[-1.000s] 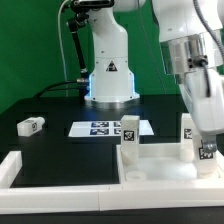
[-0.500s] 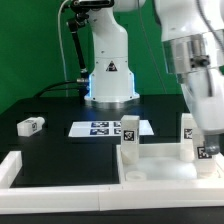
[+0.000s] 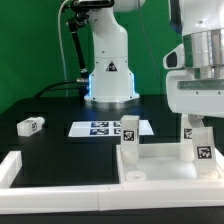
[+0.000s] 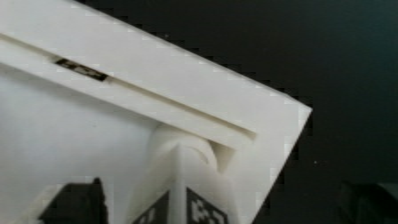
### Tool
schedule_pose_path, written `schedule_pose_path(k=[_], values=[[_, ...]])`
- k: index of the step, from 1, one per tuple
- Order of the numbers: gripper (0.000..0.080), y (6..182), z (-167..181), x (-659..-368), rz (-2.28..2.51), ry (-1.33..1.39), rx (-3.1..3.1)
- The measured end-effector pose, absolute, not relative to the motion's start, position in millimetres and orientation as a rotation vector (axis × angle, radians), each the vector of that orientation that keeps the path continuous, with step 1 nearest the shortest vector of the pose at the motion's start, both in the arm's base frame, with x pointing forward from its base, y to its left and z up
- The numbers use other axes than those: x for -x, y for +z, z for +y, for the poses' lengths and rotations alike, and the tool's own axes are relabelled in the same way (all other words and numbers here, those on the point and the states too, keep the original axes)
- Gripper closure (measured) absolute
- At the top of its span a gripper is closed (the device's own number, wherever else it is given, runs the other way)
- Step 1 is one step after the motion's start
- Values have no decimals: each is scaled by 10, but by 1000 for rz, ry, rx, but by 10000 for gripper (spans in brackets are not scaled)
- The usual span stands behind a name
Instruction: Assemble square table
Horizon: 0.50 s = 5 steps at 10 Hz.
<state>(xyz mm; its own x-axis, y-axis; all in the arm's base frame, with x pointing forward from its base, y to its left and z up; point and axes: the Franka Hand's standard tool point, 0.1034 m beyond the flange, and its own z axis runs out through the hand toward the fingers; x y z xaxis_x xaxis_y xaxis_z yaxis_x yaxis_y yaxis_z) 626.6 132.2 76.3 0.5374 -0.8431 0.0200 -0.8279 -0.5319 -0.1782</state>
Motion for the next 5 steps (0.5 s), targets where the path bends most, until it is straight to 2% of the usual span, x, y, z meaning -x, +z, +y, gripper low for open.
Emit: schedule_pose_path(k=[4, 5], values=[[151, 792, 1196, -6312, 909, -254, 2894], [151, 782, 1193, -6306, 942, -251, 2883]])
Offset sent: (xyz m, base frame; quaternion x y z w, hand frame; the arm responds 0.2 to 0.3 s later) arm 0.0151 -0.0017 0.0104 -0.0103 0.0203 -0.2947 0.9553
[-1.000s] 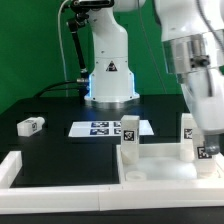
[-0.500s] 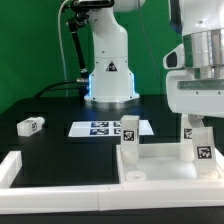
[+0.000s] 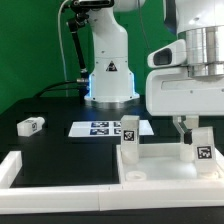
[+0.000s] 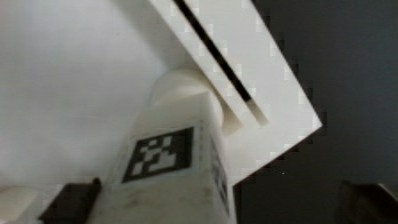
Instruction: Assemble square table
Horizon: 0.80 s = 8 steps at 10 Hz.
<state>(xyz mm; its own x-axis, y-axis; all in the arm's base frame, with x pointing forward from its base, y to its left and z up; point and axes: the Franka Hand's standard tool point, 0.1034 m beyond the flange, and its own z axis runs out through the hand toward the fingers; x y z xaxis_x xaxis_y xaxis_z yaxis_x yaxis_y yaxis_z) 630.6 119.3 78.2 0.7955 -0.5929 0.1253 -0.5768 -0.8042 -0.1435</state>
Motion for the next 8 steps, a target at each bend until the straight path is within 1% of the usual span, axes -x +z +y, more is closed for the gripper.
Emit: schedule_pose_path(k=[1, 2, 3, 4, 8], values=[[163, 776, 1192, -6304, 962, -248, 2876], [351, 773, 1191, -6303, 963, -248, 2877], [351, 770, 1191, -6302, 978, -246, 2871], [508, 762, 1186, -6293, 1083, -235, 2828], [505, 753, 1165, -6281, 1470, -202, 2631]])
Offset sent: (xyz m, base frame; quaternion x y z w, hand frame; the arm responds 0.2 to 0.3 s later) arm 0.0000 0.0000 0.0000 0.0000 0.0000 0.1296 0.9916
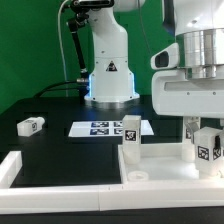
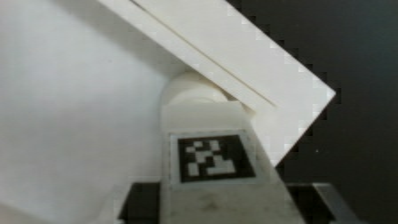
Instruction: Assemble square table
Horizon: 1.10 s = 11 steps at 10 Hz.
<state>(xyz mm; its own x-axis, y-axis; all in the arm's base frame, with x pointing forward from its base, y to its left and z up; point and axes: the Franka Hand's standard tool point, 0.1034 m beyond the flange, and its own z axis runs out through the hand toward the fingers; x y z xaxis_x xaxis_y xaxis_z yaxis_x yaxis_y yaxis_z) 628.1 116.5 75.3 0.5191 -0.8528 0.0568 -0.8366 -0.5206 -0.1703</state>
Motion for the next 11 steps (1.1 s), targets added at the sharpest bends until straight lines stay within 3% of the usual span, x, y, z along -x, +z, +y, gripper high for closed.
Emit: schedule_pose_path(k=[6, 8, 9, 10, 11], values=[[505, 736, 1170, -6278, 2325, 89, 1738], [505, 729, 1177, -6278, 2380, 89, 1667], [408, 730, 1171, -6279, 2364, 85, 1689], [408, 737, 1177, -6278, 2322, 77, 1755], [234, 774, 1182, -6296, 2131, 30, 2005]])
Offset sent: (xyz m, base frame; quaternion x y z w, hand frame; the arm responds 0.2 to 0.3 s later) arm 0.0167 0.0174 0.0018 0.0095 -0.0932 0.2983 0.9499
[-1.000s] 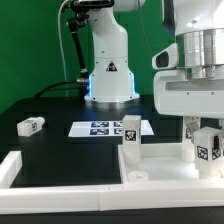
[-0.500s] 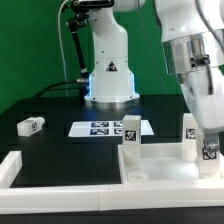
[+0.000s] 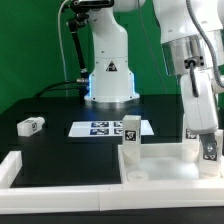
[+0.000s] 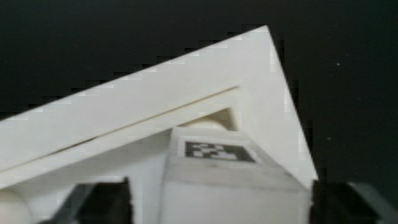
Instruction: Assemble square table
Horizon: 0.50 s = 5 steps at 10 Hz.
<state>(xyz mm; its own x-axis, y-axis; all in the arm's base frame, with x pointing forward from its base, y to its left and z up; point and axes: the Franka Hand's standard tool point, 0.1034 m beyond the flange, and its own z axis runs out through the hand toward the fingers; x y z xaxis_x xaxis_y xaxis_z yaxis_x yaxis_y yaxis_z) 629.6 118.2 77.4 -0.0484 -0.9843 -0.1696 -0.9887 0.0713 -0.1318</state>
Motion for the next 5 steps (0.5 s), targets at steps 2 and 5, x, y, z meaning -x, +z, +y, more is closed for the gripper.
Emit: schedule_pose_path(k=[2, 5], values=[[162, 782, 1161, -6332, 1939, -42, 2180], [150, 782, 1161, -6332, 1939, -42, 2180]])
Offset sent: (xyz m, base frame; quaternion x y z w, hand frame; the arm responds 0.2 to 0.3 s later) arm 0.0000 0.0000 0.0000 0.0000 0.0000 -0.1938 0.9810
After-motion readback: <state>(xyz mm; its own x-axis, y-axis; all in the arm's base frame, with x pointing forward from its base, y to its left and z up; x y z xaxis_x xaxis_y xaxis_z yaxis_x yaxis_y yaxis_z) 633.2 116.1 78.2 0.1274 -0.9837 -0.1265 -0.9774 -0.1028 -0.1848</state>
